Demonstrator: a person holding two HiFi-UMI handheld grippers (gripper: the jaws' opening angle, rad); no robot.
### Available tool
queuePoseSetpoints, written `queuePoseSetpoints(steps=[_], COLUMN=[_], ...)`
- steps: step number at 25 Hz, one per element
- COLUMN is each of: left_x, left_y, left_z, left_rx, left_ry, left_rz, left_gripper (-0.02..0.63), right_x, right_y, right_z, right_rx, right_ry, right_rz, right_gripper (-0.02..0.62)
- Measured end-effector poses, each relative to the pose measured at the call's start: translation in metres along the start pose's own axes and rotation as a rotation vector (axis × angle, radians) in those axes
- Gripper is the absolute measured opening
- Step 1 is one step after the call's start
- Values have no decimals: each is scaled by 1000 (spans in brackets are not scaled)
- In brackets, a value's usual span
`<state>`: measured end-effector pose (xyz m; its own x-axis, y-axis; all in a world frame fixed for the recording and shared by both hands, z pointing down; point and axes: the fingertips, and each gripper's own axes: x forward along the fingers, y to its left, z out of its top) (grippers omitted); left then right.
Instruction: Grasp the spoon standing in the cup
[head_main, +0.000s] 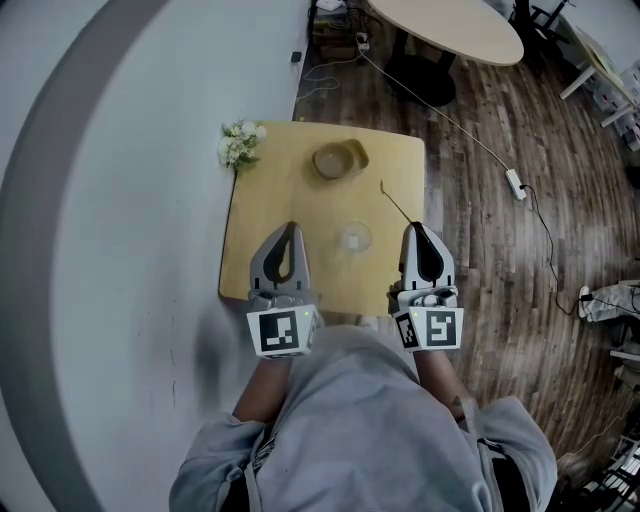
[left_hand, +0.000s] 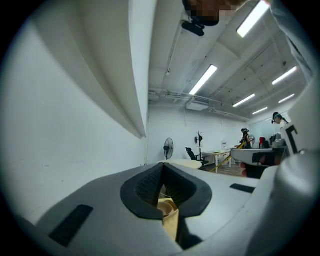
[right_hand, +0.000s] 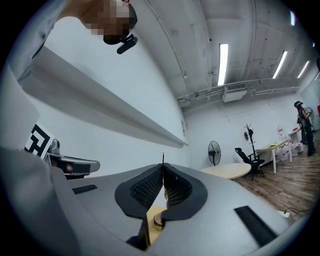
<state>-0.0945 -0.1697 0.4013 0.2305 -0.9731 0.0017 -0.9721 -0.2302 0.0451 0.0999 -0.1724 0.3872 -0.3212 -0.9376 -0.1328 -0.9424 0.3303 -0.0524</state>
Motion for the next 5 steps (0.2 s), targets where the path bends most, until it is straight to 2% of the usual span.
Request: queuePoseSetpoints(steps=[5], left_x=[0], left_y=[0], left_z=[3], left_rx=[9], left_ry=[20], left_rz=[-2], left_gripper=[2], right_x=[1], right_y=[2], right_z=[-2], right_rx=[-1], right_ry=[2], right_rz=[6], right_gripper=[3])
